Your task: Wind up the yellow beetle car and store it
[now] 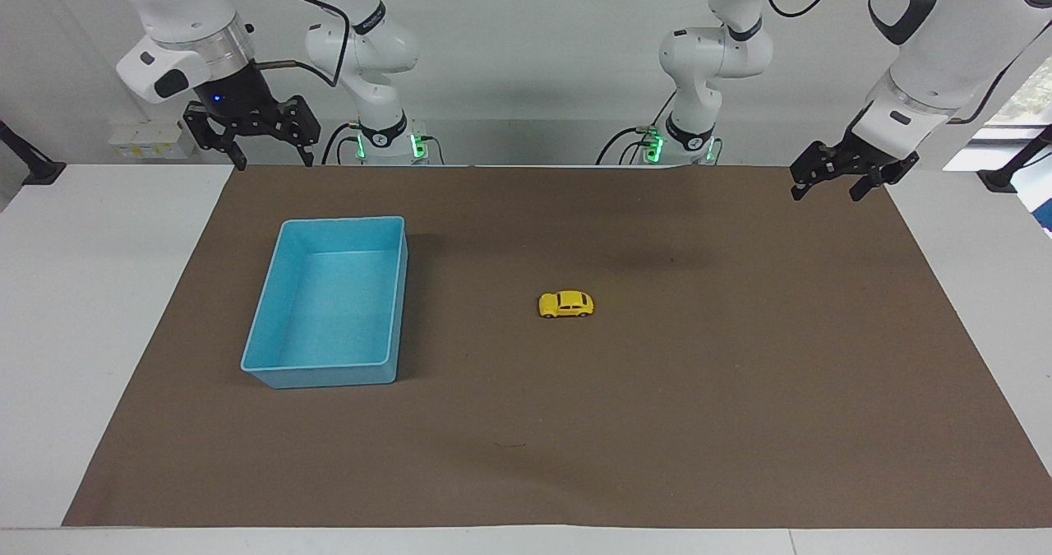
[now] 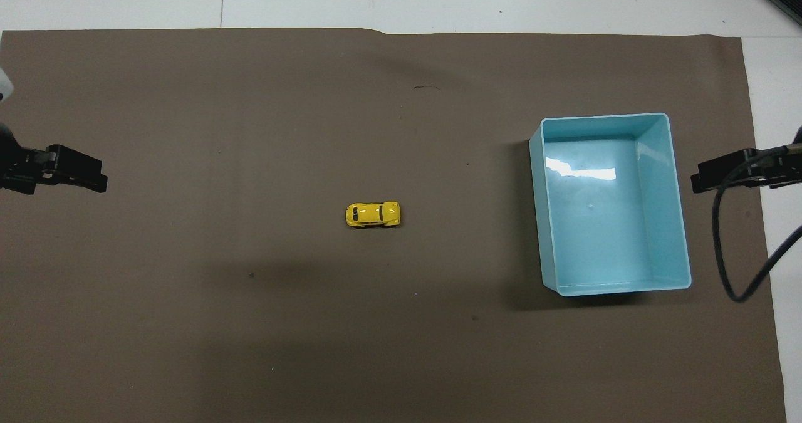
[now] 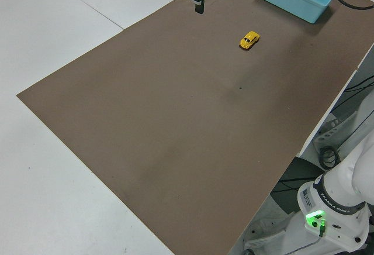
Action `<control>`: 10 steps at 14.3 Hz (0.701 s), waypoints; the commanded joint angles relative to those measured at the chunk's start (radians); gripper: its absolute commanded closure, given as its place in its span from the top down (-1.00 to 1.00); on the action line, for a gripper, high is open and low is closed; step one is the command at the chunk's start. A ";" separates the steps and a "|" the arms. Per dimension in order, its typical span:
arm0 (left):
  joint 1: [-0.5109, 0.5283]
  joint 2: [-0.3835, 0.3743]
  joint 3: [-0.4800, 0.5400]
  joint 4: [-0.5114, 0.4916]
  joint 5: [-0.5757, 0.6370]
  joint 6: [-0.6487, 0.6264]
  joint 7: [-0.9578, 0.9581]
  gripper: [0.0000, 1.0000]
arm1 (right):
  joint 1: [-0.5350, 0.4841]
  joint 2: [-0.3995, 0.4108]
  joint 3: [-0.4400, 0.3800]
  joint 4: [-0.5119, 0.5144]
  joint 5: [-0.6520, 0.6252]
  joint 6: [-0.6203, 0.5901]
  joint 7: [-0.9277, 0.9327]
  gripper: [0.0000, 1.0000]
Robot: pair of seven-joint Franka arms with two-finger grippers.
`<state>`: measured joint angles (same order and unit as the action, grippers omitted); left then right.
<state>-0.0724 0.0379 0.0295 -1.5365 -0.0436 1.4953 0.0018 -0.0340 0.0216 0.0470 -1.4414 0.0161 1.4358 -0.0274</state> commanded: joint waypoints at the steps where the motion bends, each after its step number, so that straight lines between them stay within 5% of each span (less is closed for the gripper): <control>1: 0.023 -0.022 -0.010 -0.014 0.019 -0.013 0.018 1.00 | -0.012 0.000 0.010 0.010 0.013 -0.008 0.015 1.00; 10: 0.026 -0.026 -0.011 -0.014 0.016 -0.017 0.009 1.00 | -0.014 0.000 0.010 0.010 0.015 -0.008 0.015 1.00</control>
<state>-0.0604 0.0333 0.0287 -1.5367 -0.0435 1.4928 0.0018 -0.0339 0.0216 0.0472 -1.4412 0.0161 1.4358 -0.0274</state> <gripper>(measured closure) 0.000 0.000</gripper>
